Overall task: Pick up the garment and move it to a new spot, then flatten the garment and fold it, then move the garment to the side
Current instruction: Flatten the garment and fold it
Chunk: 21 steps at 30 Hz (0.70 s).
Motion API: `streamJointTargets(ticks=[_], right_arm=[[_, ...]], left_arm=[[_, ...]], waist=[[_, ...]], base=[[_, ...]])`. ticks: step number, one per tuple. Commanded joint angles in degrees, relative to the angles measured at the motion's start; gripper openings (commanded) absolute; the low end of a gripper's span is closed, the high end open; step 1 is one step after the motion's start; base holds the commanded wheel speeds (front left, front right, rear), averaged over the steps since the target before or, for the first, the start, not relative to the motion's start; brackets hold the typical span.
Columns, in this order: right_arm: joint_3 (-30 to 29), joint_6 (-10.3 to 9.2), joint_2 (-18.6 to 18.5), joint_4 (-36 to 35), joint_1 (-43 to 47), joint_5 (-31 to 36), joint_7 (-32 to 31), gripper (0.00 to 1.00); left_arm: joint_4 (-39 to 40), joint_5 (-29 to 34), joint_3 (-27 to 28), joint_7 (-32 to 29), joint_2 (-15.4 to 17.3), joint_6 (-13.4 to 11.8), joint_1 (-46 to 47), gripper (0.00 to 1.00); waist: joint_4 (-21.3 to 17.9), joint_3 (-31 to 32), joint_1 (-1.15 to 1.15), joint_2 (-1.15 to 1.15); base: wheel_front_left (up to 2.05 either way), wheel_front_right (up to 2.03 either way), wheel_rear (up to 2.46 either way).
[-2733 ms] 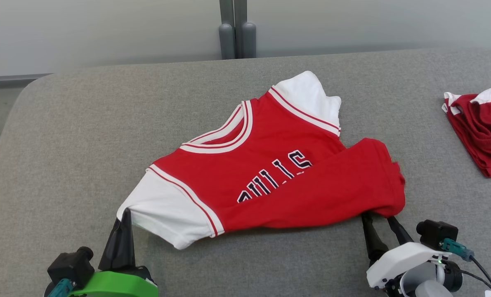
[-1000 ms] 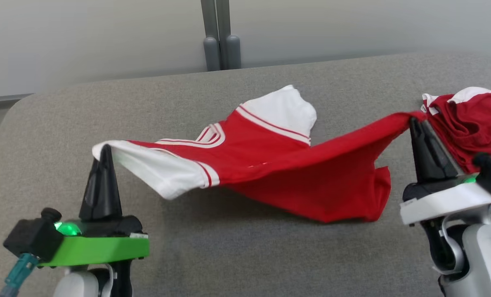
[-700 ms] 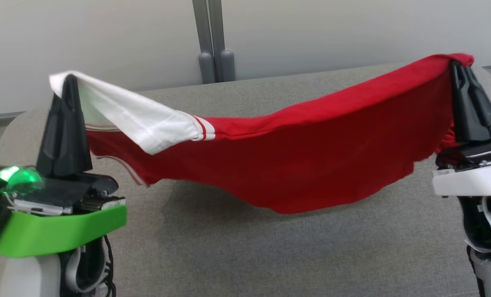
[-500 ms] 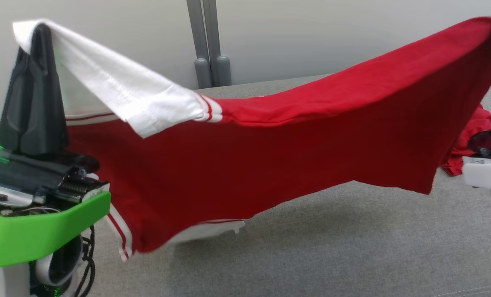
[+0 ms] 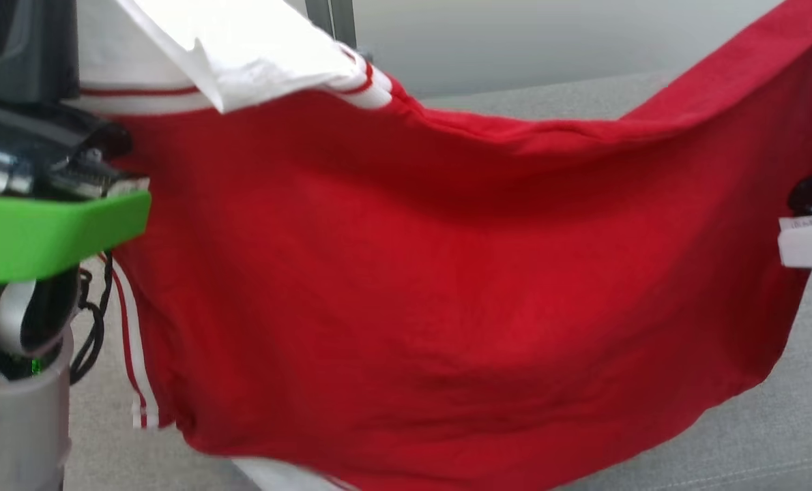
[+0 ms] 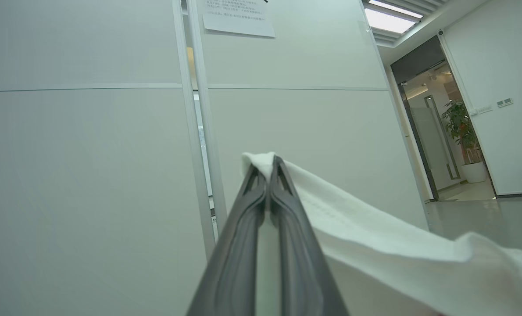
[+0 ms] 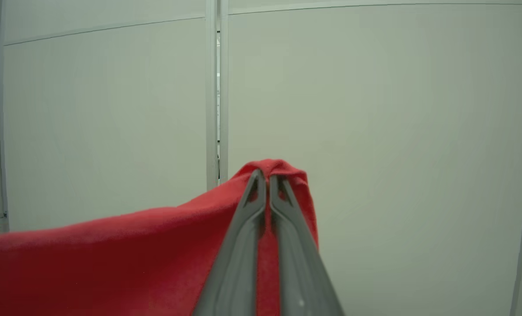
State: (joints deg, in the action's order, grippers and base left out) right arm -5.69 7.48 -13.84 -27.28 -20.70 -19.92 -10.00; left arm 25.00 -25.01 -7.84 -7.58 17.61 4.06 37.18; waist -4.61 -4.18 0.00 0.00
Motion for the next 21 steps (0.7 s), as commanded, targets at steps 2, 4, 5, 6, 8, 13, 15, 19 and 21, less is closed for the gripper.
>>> streamJointTargets(ticks=[2,4,5,6,8,13,15,19,21], right_arm=[[2.12,0.01,-0.07,4.26,-5.19,-0.17,-0.52,0.0],[4.2,0.01,-0.71,8.95,-10.64,0.04,-0.56,0.0],[5.57,0.01,-0.94,11.83,-14.42,0.55,-0.27,0.0],[6.62,0.01,-0.98,14.6,-17.5,1.07,0.26,0.0],[8.77,0.01,-0.46,21.04,-25.42,2.14,1.78,0.0],[10.4,0.01,3.17,40.42,-44.65,8.35,9.07,0.0],[9.4,0.01,5.05,47.59,-50.59,11.79,12.29,0.0],[6.95,0.01,7.95,59.55,-58.73,18.21,18.28,0.0],[6.23,0.01,8.94,64.6,-60.75,20.44,20.63,0.0]], left_arm=[[-4.17,-0.15,-0.39,-0.32,0.83,0.63,4.68,0.0],[-8.61,0.24,-0.79,-0.29,1.07,1.08,9.04,0.0],[-11.23,0.69,-0.94,-0.29,1.33,1.35,12.07,0.0],[-13.71,0.92,-1.06,0.0,1.42,1.45,14.38,0.0],[-19.45,1.9,-0.7,0.23,1.77,1.46,20.4,0.0],[-35.05,7.7,-1.28,4.75,1.99,-0.24,36.47,0.0],[-40.47,10.41,-2.11,7.76,1.73,-1.22,41.7,0.0],[-49.27,13.72,-3.82,15.0,-0.1,-2.68,48.43,0.0],[-53.15,14.12,-4.09,18.24,-0.79,-3.36,49.6,0.0]], waist=[[0.12,-6.04,0.0,0.0],[0.18,-8.79,0.0,0.0],[0.14,-10.37,0.0,0.0],[0.07,-11.33,0.0,0.0],[-0.39,-13.6,0.0,0.0],[-1.25,-17.34,0.0,0.0],[-1.31,-18.67,0.0,0.0],[-0.59,-22.51,0.0,0.0],[-0.03,-24.58,0.0,0.0]], base=[[0.0,0.0,0.0],[0.0,0.0,0.0],[0.0,0.0,0.0],[0.0,0.0,0.0],[0.0,0.0,0.0],[0.0,0.0,0.0],[0.0,0.0,0.0],[0.0,0.0,0.0],[0.0,0.0,0.0]])
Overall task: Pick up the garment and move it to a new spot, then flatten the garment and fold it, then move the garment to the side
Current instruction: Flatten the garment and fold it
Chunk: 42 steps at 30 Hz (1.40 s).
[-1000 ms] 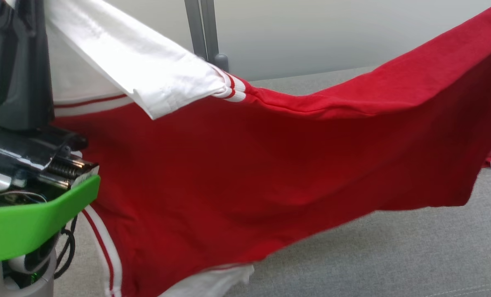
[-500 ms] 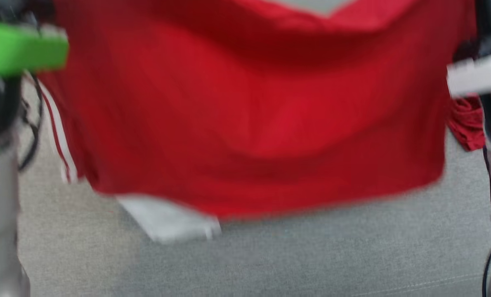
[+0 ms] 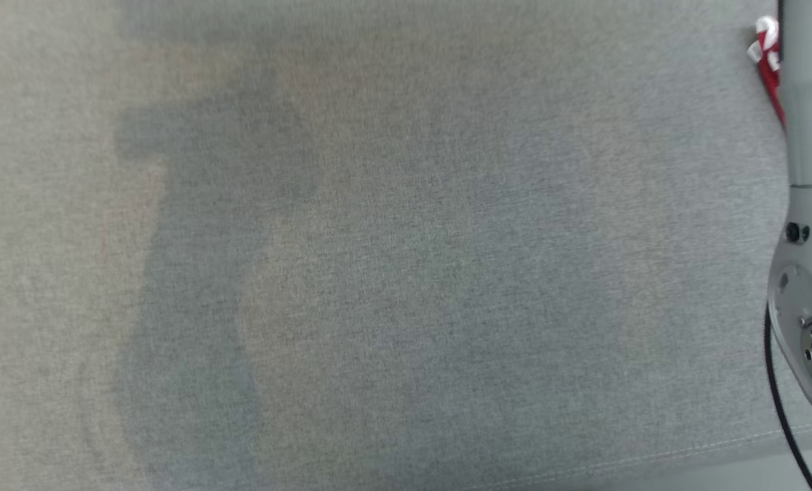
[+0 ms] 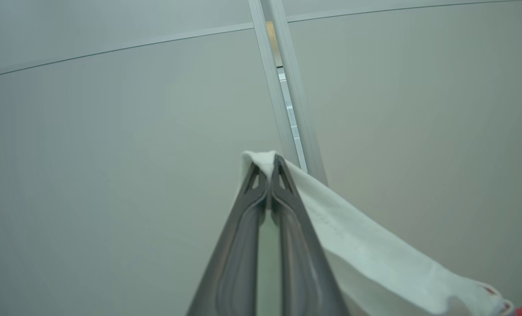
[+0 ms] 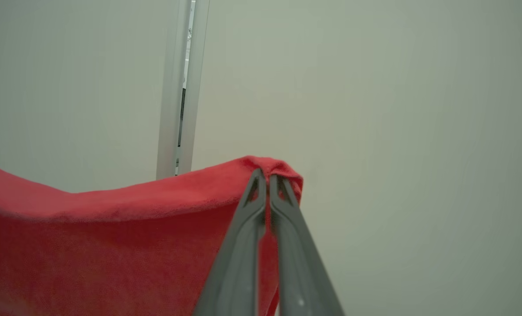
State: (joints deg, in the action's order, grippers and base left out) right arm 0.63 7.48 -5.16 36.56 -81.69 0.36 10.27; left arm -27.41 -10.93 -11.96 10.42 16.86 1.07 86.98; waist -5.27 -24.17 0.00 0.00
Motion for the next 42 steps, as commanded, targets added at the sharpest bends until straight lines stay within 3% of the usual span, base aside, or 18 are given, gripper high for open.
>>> streamJointTargets(ticks=[1,7,11,21,31,36,42], right_arm=[[-0.72,0.01,0.65,3.15,-0.53,0.9,1.25,0.0],[-2.74,0.01,1.9,14.63,2.08,3.2,4.32,0.0],[-2.79,0.01,1.97,17.95,4.09,2.29,4.97,0.0],[2.89,0.01,-0.29,11.3,12.34,-8.37,4.96,0.0],[10.53,0.01,-5.79,-0.16,25.98,-20.54,4.93,0.0],[11.41,0.01,-7.72,-4.55,36.65,-22.54,4.93,0.0],[8.79,-0.01,-6.77,-8.12,49.01,-24.22,4.94,0.0]], left_arm=[[-2.61,-0.1,0.13,1.41,-0.51,-0.64,-0.1,0.0],[-8.91,-2.47,0.79,4.54,-3.01,0.66,-6.58,0.0],[-4.75,-4.34,3.43,4.88,-3.46,2.67,-11.59,0.0],[10.2,-7.82,8.65,4.77,-3.58,5.84,-27.79,0.0],[22.58,-12.0,9.4,4.79,-2.45,6.37,-49.22,0.0],[25.11,-12.59,9.45,4.79,-4.49,6.33,-60.9,0.0],[25.86,-12.71,9.68,4.8,-8.41,6.24,-72.62,0.0]], waist=[[0.97,-5.88,0.0,0.0],[2.41,-11.57,0.0,0.0],[2.81,-13.67,0.0,0.0],[3.57,-11.64,0.0,0.0],[3.63,-4.72,0.0,0.0],[4.07,0.36,0.0,0.0],[4.67,7.04,0.0,0.0]], base=[[0.0,0.0,0.0],[0.0,0.0,0.0],[0.0,0.0,0.0],[0.0,0.0,0.0],[0.0,0.0,0.0],[0.0,0.0,0.0],[0.0,0.0,0.0]])
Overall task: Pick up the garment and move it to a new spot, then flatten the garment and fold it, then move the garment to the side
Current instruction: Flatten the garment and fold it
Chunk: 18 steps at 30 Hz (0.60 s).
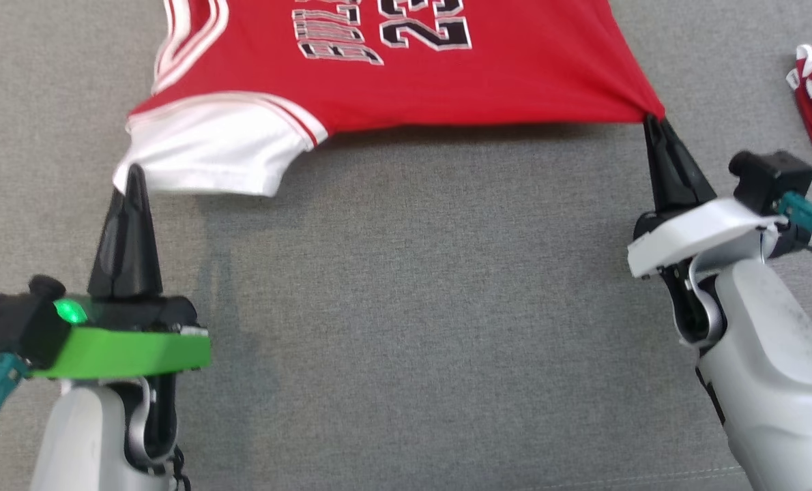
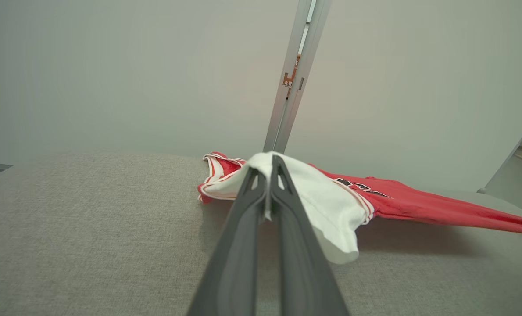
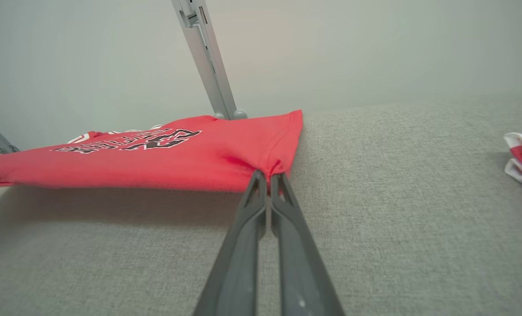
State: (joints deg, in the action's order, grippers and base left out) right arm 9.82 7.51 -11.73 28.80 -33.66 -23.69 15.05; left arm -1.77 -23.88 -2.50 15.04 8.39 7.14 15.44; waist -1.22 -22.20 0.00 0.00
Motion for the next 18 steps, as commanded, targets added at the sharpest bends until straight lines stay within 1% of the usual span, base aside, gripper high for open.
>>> streamJointTargets(ticks=[1,6,10,18], right_arm=[[-0.79,-0.04,-0.02,-0.99,2.7,-0.19,0.16,0.0],[-2.93,-0.04,1.42,-4.83,11.82,-0.13,0.16,0.0],[-4.09,-0.04,2.28,-7.99,18.47,0.73,0.15,0.0],[-6.19,-0.04,3.75,-15.73,29.97,1.82,-2.33,0.0]], left_arm=[[0.36,0.37,0.22,0.17,-0.38,0.19,-2.69,0.0],[0.71,0.54,0.47,0.18,-2.57,0.27,-11.15,0.0],[2.24,0.45,0.58,0.18,-3.61,0.3,-17.26,0.0],[7.26,1.23,0.49,0.18,-4.8,0.2,-27.61,0.0]], waist=[[0.69,5.95,0.0,0.0],[0.94,11.56,0.0,0.0],[0.83,15.0,0.0,0.0],[0.6,19.17,0.0,0.0]], base=[[0.0,0.0,0.0],[0.0,0.0,0.0],[0.0,0.0,0.0],[0.0,0.0,0.0]])
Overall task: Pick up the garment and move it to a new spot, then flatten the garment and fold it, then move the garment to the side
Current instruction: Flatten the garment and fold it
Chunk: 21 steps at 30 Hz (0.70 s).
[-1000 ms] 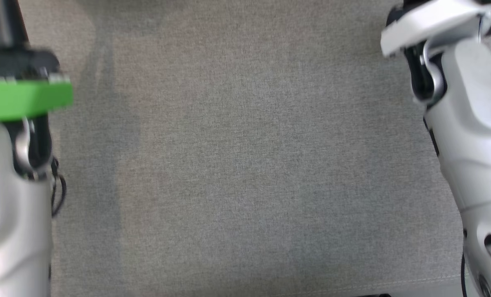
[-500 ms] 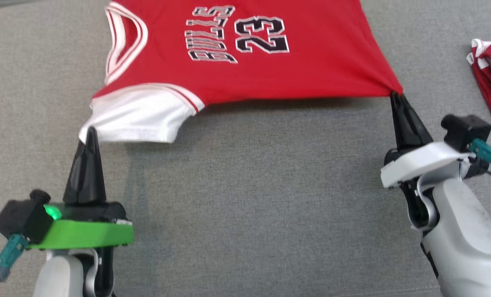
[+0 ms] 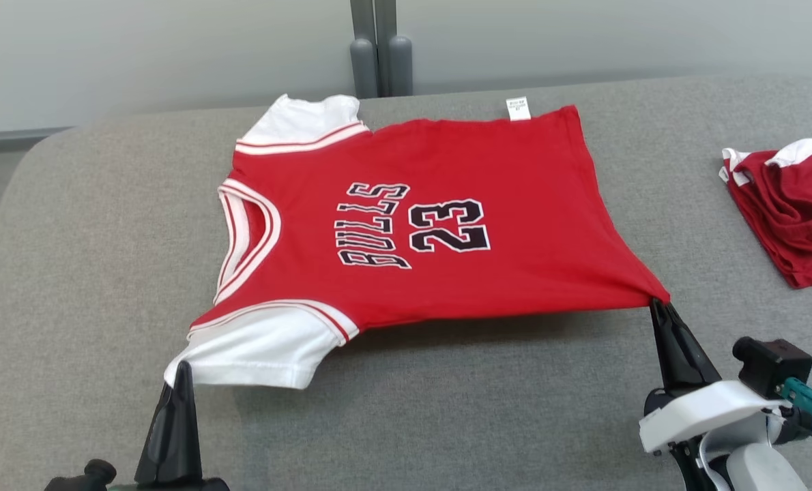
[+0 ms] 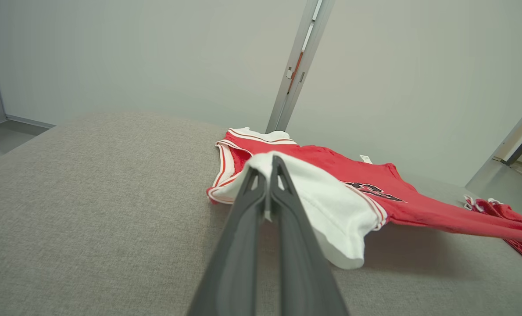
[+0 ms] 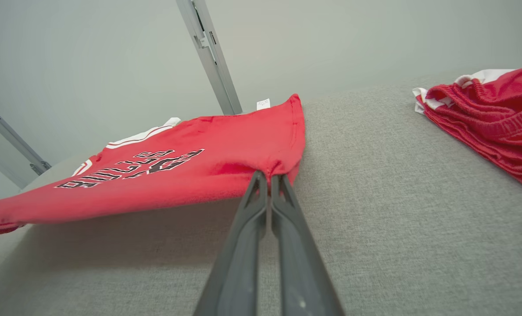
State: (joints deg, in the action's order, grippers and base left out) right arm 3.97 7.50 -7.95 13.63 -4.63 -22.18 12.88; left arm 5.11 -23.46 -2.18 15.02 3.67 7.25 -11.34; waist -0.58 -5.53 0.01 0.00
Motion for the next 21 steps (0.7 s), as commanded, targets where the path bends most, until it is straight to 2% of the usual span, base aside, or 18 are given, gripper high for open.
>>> streamJointTargets(ticks=[1,9,14,17,21], right_arm=[[-0.63,-0.02,0.07,-1.66,2.04,0.36,-0.69,0.0],[-4.03,-0.02,0.65,-11.29,8.86,2.61,-4.3,0.0],[-3.89,-0.02,1.4,-15.61,11.13,3.33,-7.33,0.0],[-4.08,-0.02,1.77,-15.95,12.54,2.78,-8.86,0.0],[-3.51,-0.02,2.38,-12.85,13.35,2.84,-9.68,0.0]], left_arm=[[1.08,0.77,0.27,0.2,-0.13,0.01,-1.79,0.0],[7.26,0.93,0.71,0.19,-0.49,-1.24,-6.78,0.0],[8.55,1.6,-0.38,0.19,-0.54,-1.23,-7.45,0.0],[8.11,1.3,-0.83,-0.27,-0.53,-1.38,-8.03,0.0],[6.5,1.43,-1.78,-1.33,-0.54,-1.67,-8.49,0.0]], waist=[[-0.08,2.8,-0.01,0.0],[-0.46,5.35,-0.01,0.0],[-0.85,6.0,-0.01,0.0],[-1.11,5.99,-0.01,0.0],[-1.46,5.86,-0.01,0.0]], base=[[0.0,0.0,0.0],[0.0,0.0,0.0],[0.0,0.0,0.0],[0.0,0.0,0.0],[0.0,0.0,0.0]])
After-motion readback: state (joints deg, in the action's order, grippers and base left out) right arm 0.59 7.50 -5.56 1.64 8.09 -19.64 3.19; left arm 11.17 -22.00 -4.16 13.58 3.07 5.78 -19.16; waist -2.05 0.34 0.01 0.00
